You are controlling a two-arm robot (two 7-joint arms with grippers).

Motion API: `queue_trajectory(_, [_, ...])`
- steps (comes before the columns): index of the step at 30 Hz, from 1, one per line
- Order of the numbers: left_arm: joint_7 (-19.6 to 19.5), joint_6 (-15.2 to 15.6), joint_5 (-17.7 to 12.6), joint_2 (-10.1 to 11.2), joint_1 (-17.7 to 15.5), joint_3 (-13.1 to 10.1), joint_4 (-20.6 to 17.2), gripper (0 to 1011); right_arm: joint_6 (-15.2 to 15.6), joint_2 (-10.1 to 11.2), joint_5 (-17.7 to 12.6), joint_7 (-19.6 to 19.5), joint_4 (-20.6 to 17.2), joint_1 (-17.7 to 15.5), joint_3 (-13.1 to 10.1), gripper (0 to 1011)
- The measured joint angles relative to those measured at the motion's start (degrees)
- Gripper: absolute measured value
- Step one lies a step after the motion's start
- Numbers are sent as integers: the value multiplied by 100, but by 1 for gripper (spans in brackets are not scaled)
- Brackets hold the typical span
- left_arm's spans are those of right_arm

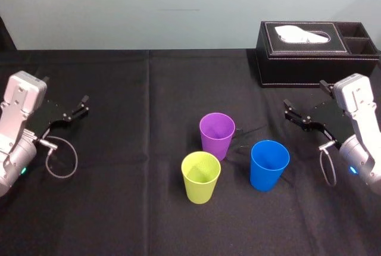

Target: Stack the three plastic cups sequentially using one hand.

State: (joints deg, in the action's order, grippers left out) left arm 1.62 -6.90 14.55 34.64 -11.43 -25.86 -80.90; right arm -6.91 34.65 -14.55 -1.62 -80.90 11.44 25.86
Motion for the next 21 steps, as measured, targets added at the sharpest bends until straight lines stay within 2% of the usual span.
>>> queue_trajectory(21, [0,0,0,0,0,0,0,1011,0,0,0,0,0,0,0,1003])
